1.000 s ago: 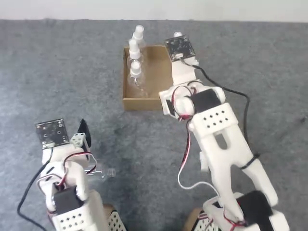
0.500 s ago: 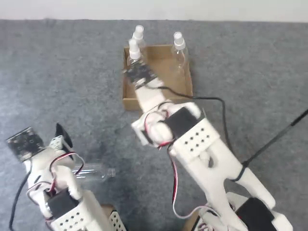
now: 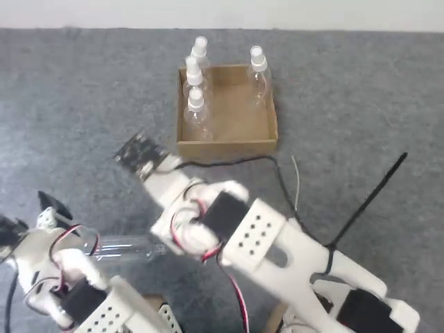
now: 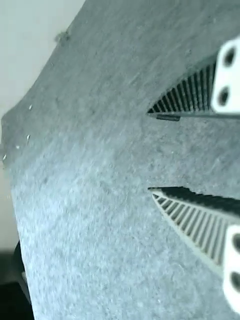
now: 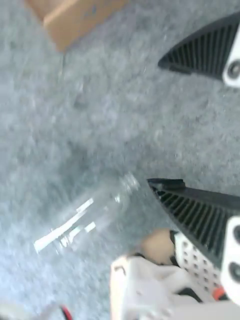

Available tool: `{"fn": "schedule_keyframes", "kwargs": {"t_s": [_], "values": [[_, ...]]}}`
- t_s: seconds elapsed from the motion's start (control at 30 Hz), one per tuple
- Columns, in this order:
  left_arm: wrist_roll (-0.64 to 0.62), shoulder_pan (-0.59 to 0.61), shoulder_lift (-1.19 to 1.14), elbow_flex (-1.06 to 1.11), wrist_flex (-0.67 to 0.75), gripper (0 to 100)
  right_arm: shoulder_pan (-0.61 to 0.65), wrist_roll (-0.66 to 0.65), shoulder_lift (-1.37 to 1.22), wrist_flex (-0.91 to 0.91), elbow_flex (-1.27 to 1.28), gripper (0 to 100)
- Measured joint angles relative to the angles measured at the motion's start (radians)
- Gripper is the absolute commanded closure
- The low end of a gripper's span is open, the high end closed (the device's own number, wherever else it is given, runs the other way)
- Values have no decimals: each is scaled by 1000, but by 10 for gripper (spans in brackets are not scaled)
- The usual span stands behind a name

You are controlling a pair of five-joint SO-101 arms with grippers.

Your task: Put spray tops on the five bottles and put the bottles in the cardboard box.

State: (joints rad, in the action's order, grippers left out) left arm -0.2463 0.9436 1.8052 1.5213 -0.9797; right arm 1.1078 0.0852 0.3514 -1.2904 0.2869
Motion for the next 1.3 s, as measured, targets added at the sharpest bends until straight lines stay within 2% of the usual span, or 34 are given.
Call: {"fn": "schedule_keyframes", "kwargs": {"t_s": [0.17, 0.43, 0.8, 1.0, 1.3], "values": [[-5, 38, 0, 0, 0, 792, 100, 0, 0, 60, 71, 647], [-31, 112, 0, 0, 3, 792, 183, -29, 0, 276, 239, 647], [-48, 149, 0, 0, 31, 792, 189, -87, -63, 506, 353, 648], [-48, 149, 0, 0, 31, 792, 183, -87, -226, 535, 345, 648], [-48, 149, 0, 0, 31, 792, 91, -87, -252, 614, 342, 648]]}}
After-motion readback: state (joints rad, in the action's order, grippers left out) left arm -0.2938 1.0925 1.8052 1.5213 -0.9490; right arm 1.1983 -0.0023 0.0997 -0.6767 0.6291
